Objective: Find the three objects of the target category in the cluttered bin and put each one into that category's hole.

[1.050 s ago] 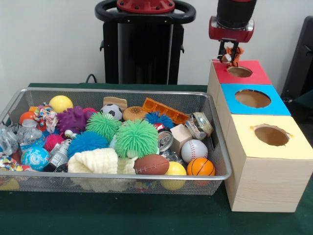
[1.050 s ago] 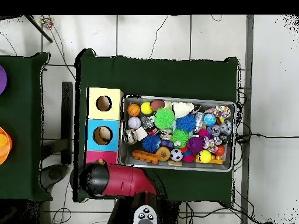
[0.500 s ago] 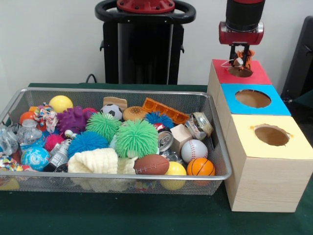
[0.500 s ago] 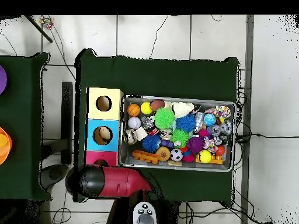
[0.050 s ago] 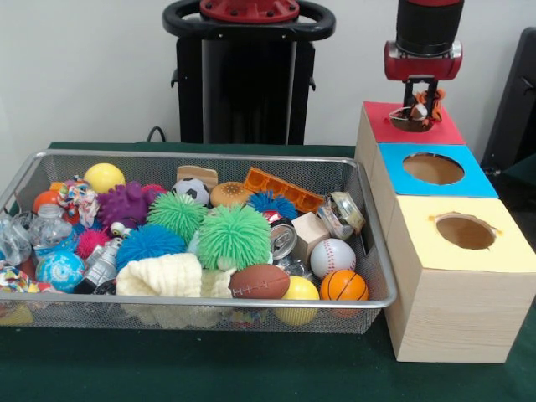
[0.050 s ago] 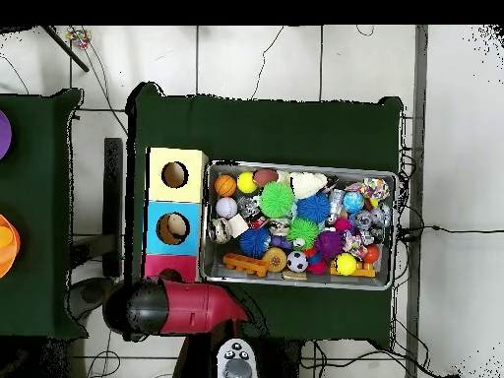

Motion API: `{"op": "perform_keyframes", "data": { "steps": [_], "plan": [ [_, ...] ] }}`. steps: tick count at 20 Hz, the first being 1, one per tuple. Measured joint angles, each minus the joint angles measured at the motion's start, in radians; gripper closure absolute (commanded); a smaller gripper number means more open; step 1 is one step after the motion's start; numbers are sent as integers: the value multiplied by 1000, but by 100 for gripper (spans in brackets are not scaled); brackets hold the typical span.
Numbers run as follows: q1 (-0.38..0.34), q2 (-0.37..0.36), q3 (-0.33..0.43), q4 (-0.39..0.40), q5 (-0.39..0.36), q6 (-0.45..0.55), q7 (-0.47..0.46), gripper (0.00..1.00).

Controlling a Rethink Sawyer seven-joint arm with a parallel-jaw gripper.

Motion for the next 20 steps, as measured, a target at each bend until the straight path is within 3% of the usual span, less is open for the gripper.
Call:
{"op": "perform_keyframes", "data": {
  "steps": [5,12,20],
  "plan": [
    [32,0,-21,-3,-25,-27,0,100],
    [147,5,-121,-47,-75,-32,0,100],
    [213,22,-190,-84,-96,-32,0,100]
  ]
}}
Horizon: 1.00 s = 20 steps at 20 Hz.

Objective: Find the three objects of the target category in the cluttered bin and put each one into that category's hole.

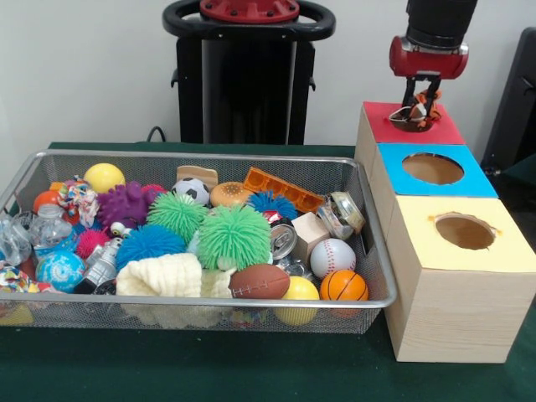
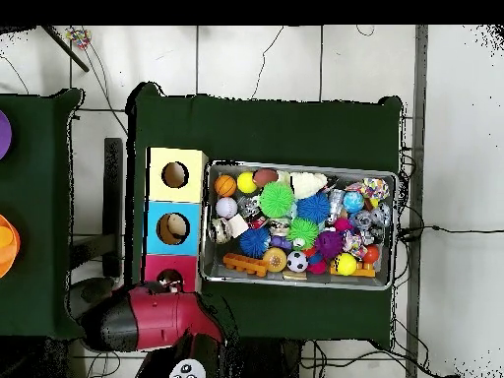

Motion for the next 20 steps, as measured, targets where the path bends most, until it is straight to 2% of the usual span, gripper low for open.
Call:
{"op": "perform_keyframes", "data": {
  "steps": [10,20],
  "plan": [
    [6,32,-43,-18,-4,-11,0,100],
    [5,32,-43,-19,-4,-11,0,100]
  ]
}}
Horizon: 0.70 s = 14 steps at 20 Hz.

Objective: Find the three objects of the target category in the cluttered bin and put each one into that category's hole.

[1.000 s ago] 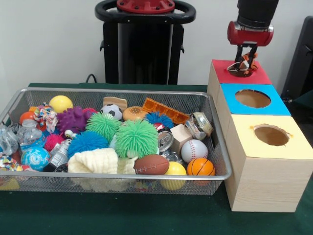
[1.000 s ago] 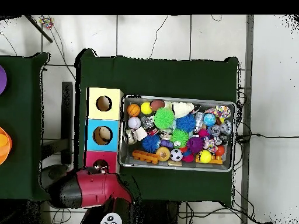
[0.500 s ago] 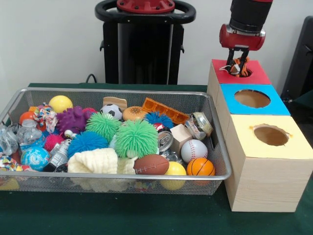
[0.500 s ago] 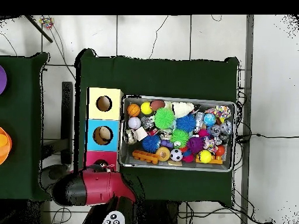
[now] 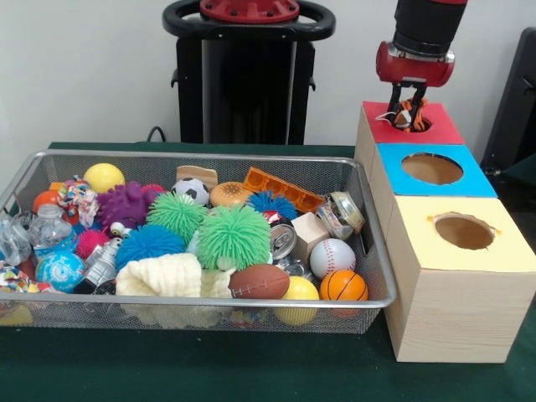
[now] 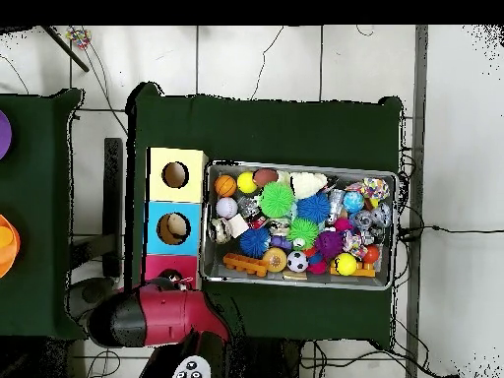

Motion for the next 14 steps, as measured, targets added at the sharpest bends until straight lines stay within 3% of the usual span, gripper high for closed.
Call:
{"op": "perform_keyframes", "data": {
  "steps": [6,14],
  "plan": [
    [-16,-2,14,3,0,1,0,100],
    [-89,-17,77,25,0,5,0,100]
  ]
}}
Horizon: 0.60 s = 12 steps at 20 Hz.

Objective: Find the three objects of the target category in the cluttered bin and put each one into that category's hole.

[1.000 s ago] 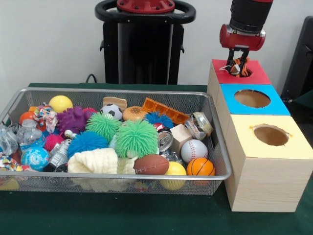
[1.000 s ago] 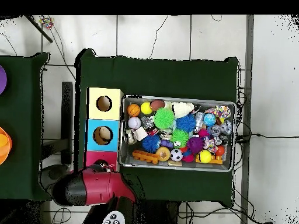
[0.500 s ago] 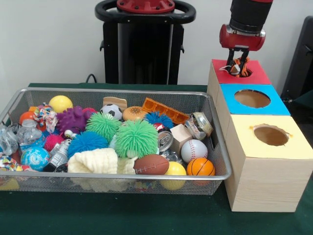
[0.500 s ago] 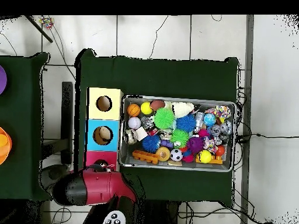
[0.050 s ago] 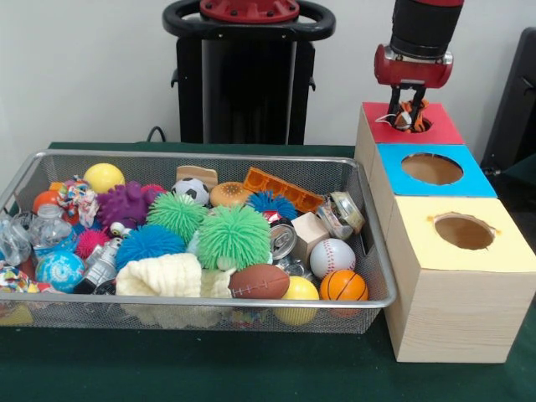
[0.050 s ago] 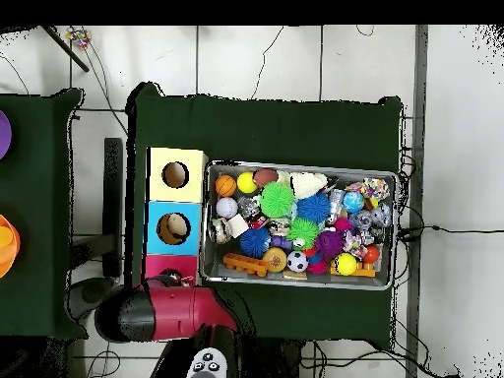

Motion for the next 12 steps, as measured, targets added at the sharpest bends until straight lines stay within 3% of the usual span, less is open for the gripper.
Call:
{"op": "perform_keyframes", "data": {
  "steps": [12],
  "plan": [
    [-34,-7,30,13,0,0,0,100]
  ]
}}
